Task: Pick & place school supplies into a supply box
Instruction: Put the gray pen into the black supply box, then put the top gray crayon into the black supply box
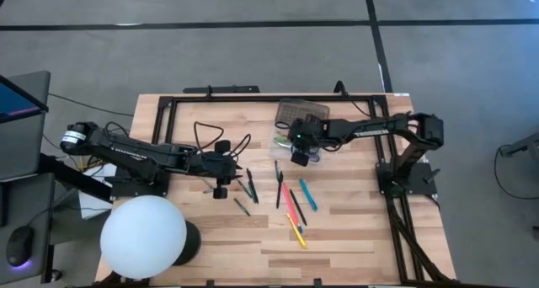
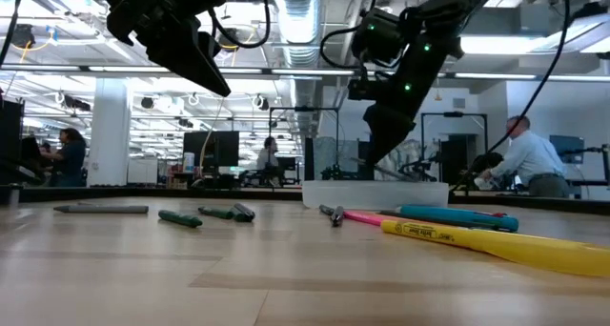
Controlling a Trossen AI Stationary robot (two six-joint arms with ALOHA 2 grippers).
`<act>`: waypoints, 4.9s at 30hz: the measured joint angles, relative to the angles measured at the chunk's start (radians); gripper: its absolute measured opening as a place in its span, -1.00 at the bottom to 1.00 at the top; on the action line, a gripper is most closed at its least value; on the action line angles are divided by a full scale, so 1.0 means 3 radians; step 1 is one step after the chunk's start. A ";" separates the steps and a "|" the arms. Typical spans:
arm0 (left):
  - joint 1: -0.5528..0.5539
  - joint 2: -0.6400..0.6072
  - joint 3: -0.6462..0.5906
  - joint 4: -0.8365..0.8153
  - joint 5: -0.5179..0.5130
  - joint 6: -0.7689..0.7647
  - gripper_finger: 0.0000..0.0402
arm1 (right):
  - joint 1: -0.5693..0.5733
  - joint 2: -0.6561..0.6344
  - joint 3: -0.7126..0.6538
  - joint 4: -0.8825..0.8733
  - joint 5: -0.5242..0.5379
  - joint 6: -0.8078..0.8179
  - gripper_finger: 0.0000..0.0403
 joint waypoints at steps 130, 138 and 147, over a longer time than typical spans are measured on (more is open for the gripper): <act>-0.0198 0.1392 0.0144 -0.1354 0.0511 -0.1302 -0.56 | 0.2416 -0.1674 -0.1686 0.1967 0.0510 -0.0247 -0.45; -0.0204 0.1394 0.0144 -0.1346 0.0447 -0.1249 -0.85 | 0.2416 -0.1674 -0.1686 0.1967 0.0510 -0.0248 -0.45; -0.0203 0.1393 0.0142 -0.1310 0.0370 -0.1111 -0.85 | 0.2417 -0.1674 -0.1686 0.1967 0.0510 -0.0248 -0.45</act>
